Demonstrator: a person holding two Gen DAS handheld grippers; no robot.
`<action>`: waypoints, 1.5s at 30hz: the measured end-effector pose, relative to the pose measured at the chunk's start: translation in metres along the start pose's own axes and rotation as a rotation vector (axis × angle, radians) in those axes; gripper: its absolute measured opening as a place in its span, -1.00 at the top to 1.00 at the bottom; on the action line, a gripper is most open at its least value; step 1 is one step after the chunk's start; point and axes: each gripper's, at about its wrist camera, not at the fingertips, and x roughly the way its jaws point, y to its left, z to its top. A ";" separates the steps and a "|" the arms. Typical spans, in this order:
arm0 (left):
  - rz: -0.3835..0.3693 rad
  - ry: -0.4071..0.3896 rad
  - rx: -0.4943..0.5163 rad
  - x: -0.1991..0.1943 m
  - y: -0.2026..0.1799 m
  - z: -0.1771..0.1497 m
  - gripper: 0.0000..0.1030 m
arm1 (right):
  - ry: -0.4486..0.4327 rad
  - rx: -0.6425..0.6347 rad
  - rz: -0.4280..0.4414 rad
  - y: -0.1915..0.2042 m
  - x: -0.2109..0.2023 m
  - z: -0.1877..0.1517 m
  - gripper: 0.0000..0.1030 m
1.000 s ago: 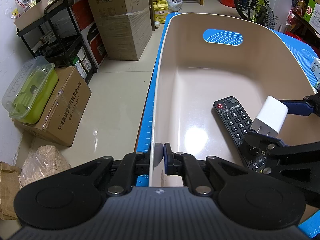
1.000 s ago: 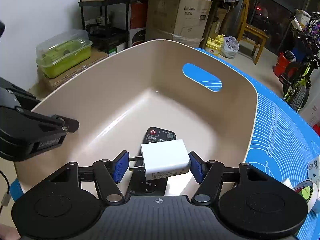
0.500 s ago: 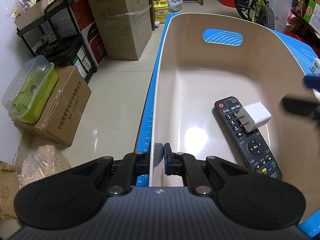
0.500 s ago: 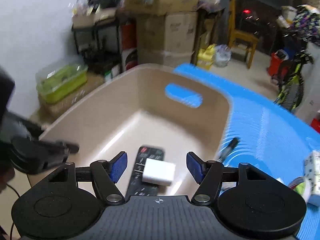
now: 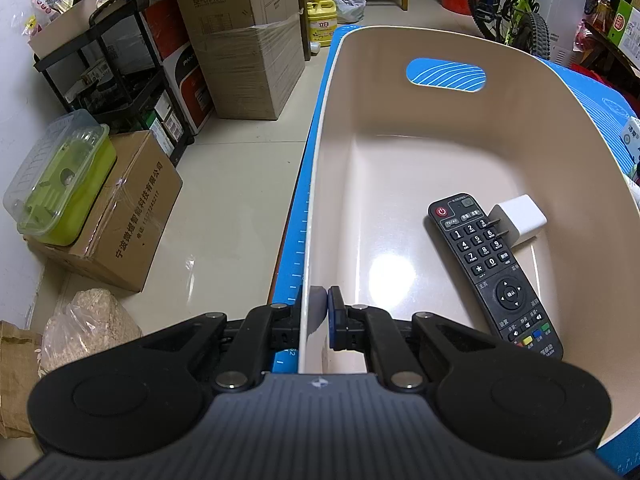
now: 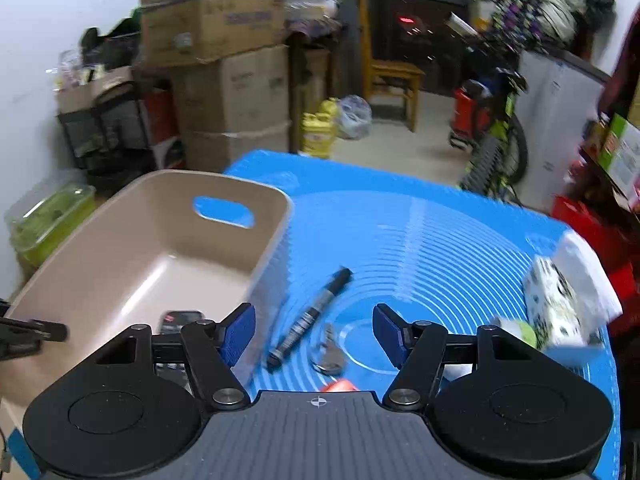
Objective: Organize rigid objects
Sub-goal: 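Carry the charger into the basket beside the remote and release it, then grasp the orange-purple toy with the right gripper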
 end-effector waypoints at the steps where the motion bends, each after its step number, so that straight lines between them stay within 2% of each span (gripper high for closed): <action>1: 0.001 0.000 0.000 0.000 0.000 0.000 0.81 | 0.007 0.010 -0.009 -0.004 0.003 -0.004 -0.40; 11: 0.003 0.000 0.001 0.000 -0.001 -0.001 0.80 | 0.191 0.157 -0.050 -0.023 0.064 -0.042 -0.40; 21: 0.002 0.000 0.001 0.001 -0.002 -0.001 0.80 | 0.271 0.193 -0.088 -0.007 0.096 -0.060 -0.42; 25: -0.002 -0.001 0.000 0.001 -0.002 0.000 0.80 | 0.255 0.129 -0.107 0.002 0.096 -0.063 -0.32; 32: -0.005 -0.001 -0.002 0.002 -0.003 0.000 0.81 | 0.222 0.126 -0.096 0.000 0.092 -0.068 -0.19; 36: -0.005 -0.001 -0.002 0.002 -0.002 0.000 0.81 | 0.197 0.092 -0.093 0.003 0.087 -0.067 -0.04; 42: -0.006 -0.001 -0.003 0.002 -0.002 0.000 0.81 | 0.171 0.062 -0.082 0.005 0.087 -0.069 -0.02; 45: -0.006 -0.001 -0.002 0.002 -0.002 0.000 0.81 | 0.200 0.083 -0.081 0.001 0.086 -0.070 -0.09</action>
